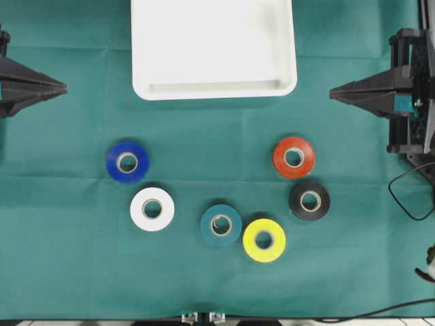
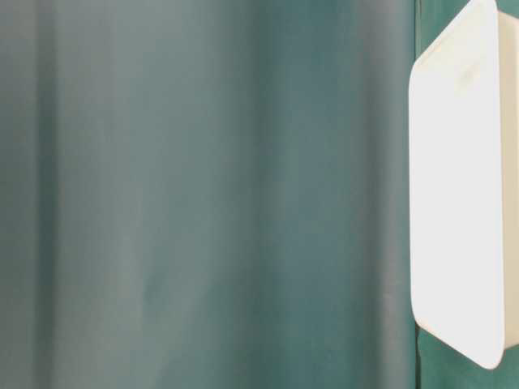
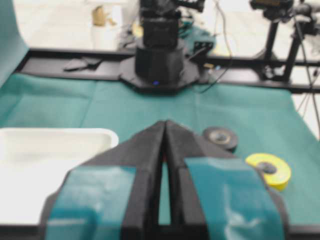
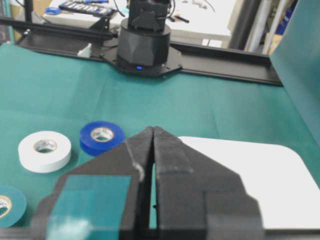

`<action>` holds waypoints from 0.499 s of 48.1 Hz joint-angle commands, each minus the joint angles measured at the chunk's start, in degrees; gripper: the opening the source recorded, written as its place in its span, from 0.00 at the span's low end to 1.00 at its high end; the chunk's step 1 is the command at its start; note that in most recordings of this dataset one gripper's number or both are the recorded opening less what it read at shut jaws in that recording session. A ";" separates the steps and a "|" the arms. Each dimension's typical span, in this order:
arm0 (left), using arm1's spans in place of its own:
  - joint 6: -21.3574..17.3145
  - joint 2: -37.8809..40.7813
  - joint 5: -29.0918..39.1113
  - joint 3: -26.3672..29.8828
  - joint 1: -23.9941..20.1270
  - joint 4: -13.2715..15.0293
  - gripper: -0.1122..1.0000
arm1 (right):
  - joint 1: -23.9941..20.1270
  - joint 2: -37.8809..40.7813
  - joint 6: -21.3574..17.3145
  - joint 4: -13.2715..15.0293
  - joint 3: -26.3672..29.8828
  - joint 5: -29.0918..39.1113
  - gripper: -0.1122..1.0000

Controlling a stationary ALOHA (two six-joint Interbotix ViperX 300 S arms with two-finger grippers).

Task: Put the tape alternately from left to right into the white case.
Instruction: 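Move both grippers forward toward the blue and orange-red tape rolls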

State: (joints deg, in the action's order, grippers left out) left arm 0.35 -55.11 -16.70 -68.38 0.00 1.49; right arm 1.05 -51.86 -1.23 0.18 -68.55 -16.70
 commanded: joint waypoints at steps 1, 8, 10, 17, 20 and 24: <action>0.00 0.62 -0.18 -0.35 0.18 0.09 0.01 | 0.09 0.53 -0.44 0.09 0.88 -0.35 0.08; 0.00 2.02 -0.18 -0.26 0.53 0.09 0.01 | 0.09 1.76 -2.72 0.09 0.70 -0.35 0.08; 0.00 2.81 -0.18 -0.18 0.88 0.09 0.01 | 0.00 2.55 -3.69 0.09 0.79 -0.35 0.08; 0.00 5.54 -0.09 0.00 1.85 0.09 0.04 | 0.09 5.89 -5.54 0.09 1.05 -0.35 0.08; -0.18 6.15 -0.18 -0.18 1.85 0.09 0.10 | 0.09 6.94 -5.63 0.18 1.14 -0.62 0.08; -0.35 6.68 -0.18 -0.44 1.76 0.09 0.21 | 0.09 7.65 -5.63 0.18 1.32 -0.70 0.08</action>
State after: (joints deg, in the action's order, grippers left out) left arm 0.00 -49.04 -16.52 -68.47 1.58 1.49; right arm 1.05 -44.82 -6.77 0.26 -68.55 -16.70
